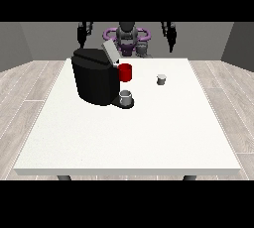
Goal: Insert the coffee pod into the coffee machine and close the lid
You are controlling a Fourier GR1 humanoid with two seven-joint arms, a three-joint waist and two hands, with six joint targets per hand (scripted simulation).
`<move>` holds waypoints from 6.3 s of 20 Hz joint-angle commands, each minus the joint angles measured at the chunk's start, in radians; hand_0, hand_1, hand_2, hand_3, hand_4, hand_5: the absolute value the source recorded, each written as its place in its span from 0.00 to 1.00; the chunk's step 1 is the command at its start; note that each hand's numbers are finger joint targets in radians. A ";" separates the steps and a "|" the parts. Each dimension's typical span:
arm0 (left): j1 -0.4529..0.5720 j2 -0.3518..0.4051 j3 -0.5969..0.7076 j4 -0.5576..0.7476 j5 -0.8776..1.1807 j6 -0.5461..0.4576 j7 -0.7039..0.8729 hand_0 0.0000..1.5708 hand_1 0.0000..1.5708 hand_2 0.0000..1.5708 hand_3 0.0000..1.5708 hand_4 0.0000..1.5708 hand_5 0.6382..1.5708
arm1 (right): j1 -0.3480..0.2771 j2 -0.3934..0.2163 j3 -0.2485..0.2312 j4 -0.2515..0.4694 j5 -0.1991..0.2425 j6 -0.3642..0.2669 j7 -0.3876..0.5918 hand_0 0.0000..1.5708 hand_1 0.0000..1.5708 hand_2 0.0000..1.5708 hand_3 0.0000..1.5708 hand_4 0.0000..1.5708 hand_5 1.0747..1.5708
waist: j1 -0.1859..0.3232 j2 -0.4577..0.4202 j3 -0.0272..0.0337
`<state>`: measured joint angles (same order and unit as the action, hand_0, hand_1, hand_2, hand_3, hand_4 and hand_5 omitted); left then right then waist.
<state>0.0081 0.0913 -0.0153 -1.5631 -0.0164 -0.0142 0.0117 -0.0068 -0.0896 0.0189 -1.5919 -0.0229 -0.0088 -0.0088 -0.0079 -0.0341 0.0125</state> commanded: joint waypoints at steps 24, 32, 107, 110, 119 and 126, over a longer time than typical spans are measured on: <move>-0.350 0.386 0.042 0.337 -0.315 -0.217 -0.083 0.00 0.00 0.00 0.00 0.00 1.00 | -0.133 0.087 0.064 0.061 0.191 -0.184 -0.041 0.00 0.00 0.00 0.00 0.00 1.00 | -0.143 0.234 -0.0125; -0.434 0.395 0.036 0.570 -0.425 -0.188 -0.182 0.00 0.00 0.00 0.00 0.00 1.00 | -0.210 0.075 0.046 0.059 0.186 -0.153 0.092 0.00 0.00 0.00 0.00 0.00 1.00 | -0.150 0.271 -0.0130; -1.184 0.383 0.165 0.857 -0.689 -0.463 -0.075 0.78 0.78 0.82 0.79 0.30 1.00 | -0.373 0.052 -0.019 0.275 0.202 -0.166 0.049 0.00 0.00 0.00 0.00 0.11 1.00 | -0.285 0.230 -0.0127; -1.230 0.339 0.152 0.855 -0.719 -0.385 -0.028 0.81 0.81 0.83 0.80 0.30 1.00 | -0.445 0.018 -0.039 0.265 0.179 -0.127 0.054 0.00 0.00 0.00 0.00 0.00 1.00 | -0.332 0.289 -0.0124; -1.254 0.348 0.136 0.863 -0.723 -0.424 -0.080 0.76 0.76 0.80 0.78 0.30 1.00 | -0.453 0.002 -0.086 0.338 0.192 -0.172 0.007 0.00 0.00 0.00 0.00 0.00 1.00 | -0.269 0.347 -0.0121; -1.251 0.263 0.119 0.872 -0.722 -0.427 -0.036 0.77 0.77 0.80 0.78 0.27 1.00 | -0.444 0.006 -0.102 0.380 0.183 -0.179 -0.028 0.00 0.00 0.00 0.00 0.02 1.00 | -0.254 0.312 -0.0119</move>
<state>-1.2405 0.4192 0.1254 -0.6810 -0.7332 -0.4454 -0.0563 -0.4565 -0.0884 -0.0718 -1.2570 0.1550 -0.1700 -0.0044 -0.2826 0.2916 0.0002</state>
